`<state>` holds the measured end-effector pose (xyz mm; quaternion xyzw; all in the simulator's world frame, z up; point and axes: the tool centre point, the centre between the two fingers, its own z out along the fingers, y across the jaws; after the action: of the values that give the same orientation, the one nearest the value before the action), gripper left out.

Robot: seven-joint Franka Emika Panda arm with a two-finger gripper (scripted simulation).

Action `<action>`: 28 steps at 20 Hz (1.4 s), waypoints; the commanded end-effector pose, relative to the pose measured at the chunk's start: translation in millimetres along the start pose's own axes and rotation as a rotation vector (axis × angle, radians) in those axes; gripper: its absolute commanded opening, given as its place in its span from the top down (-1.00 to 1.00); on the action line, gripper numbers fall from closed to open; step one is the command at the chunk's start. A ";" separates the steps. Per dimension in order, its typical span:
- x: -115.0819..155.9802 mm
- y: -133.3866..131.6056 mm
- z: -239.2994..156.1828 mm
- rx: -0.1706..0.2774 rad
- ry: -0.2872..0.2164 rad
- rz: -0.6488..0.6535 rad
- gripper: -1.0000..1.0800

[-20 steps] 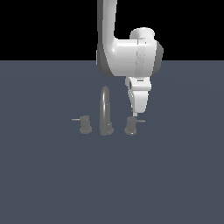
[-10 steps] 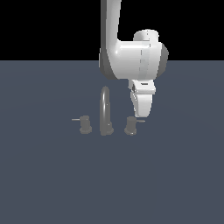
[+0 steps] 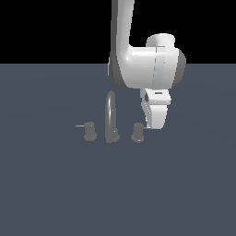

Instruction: Turn on the faucet by rotating a designated handle.

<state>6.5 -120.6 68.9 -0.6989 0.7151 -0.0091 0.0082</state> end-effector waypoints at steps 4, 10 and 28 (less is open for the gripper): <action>-1.8 23.8 2.6 -0.017 -0.001 0.004 1.00; -2.7 42.9 4.5 -0.023 -0.001 0.008 1.00; -41.1 53.8 2.1 -0.013 0.005 0.026 1.00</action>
<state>-48.2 -102.4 67.7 -0.6787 0.7344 -0.0111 0.0013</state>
